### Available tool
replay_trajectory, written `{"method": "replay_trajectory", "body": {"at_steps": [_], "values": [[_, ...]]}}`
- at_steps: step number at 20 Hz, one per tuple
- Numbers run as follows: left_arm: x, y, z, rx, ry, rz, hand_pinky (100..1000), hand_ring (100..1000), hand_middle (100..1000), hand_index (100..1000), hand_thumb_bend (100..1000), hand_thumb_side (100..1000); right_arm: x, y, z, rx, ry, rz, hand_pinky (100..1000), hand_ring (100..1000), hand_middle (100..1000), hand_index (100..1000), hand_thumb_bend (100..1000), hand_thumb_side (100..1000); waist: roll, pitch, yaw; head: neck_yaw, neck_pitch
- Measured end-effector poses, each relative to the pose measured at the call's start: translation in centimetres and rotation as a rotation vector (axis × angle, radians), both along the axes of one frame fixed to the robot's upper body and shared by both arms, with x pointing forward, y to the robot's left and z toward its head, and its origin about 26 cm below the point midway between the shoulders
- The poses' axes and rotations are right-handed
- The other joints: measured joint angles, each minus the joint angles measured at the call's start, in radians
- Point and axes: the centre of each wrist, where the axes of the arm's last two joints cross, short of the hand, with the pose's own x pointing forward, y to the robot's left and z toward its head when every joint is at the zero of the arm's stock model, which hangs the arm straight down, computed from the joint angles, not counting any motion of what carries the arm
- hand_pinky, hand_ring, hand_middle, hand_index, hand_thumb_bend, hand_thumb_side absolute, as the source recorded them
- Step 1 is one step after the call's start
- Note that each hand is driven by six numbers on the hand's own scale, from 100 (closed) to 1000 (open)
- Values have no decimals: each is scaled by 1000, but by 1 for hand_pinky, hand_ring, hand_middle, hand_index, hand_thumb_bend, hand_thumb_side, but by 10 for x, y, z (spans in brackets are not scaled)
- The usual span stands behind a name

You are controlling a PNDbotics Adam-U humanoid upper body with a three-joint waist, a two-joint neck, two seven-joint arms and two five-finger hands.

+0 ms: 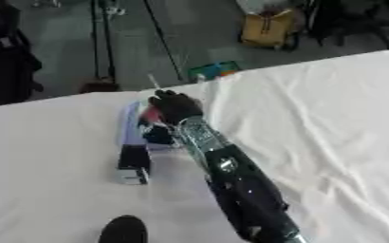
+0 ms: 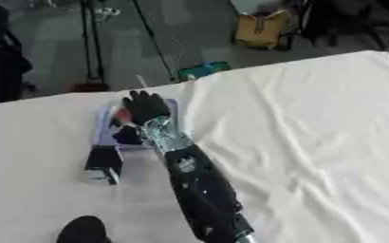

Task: Pick up objects on the table and place them in the box.

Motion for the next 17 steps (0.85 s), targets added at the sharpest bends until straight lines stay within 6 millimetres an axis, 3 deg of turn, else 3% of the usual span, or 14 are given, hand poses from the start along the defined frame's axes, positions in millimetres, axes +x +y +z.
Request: {"method": "replay_trajectory", "body": {"at_steps": [3,4,5,8,16,17], "values": [[0,0,0,1,0,-1,684,719,813,679,100,860,1,-3,2,-27,-52,-16,910,1000,1000,1000,253,914,2,1,0,-2,-3],[0,0,0,2,1,-1,684,719,813,679,100,860,1,-3,3,-34,-67,-19,914,1000,1000,1000,224,896,3,1,0,-3,-3],[0,0,0,2,2,-1,685,719,813,679,100,860,1,-3,3,-41,-78,-20,916,1000,1000,1000,265,932,3,1,-1,-5,-3],[0,0,0,3,2,-1,685,719,812,679,100,860,2,-5,3,-58,-88,-27,916,1000,1000,1000,265,934,3,1,-2,-7,-3],[-1,1,-3,6,15,1,685,719,812,679,100,860,-1,-2,22,-8,-77,38,918,1000,1000,1000,206,908,3,-11,-13,-2,1],[-1,1,-3,6,16,1,684,719,812,680,100,861,-3,-1,29,9,-83,57,914,1000,1000,1000,110,910,3,-14,-14,0,2]]}}
